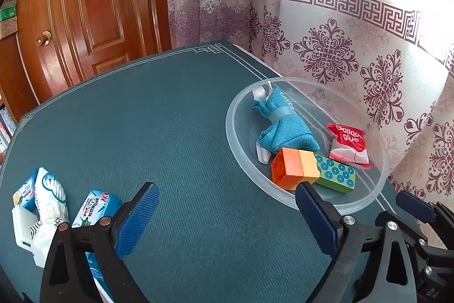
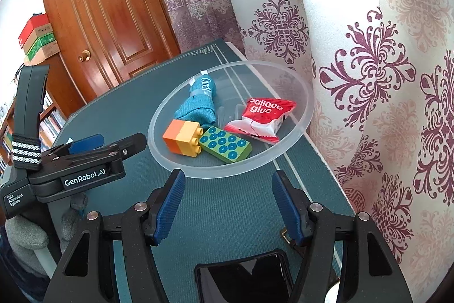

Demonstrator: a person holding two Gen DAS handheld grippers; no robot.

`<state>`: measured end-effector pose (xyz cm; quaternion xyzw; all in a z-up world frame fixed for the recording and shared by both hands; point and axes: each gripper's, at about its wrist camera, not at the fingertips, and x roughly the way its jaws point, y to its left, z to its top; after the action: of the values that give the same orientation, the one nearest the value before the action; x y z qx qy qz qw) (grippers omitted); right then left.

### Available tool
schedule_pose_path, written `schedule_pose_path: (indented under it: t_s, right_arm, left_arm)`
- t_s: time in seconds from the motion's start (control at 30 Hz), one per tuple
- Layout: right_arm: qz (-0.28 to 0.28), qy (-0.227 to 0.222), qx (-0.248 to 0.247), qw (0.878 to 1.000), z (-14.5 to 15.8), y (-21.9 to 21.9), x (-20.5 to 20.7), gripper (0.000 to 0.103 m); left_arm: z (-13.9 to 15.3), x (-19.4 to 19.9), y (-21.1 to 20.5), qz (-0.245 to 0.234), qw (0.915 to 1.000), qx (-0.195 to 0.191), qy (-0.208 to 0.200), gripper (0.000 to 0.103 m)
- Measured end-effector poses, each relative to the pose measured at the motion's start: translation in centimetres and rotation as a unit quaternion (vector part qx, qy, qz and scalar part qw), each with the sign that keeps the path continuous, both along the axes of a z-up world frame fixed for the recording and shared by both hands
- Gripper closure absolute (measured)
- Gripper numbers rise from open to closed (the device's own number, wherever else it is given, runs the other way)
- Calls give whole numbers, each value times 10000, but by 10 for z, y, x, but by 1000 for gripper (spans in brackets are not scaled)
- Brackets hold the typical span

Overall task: Organize objects
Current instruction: 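Move both grippers back toward the remaining items on the table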

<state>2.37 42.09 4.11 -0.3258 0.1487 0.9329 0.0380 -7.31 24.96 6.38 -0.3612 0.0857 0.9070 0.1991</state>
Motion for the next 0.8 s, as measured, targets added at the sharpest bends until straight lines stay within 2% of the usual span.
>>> schedule_pose_path:
  t_s: [0.8]
  right_arm:
    - [588, -99, 123, 9981, -1, -61, 9, 38]
  left_arm:
    - [16, 37, -55, 385, 9987, -67, 333, 1]
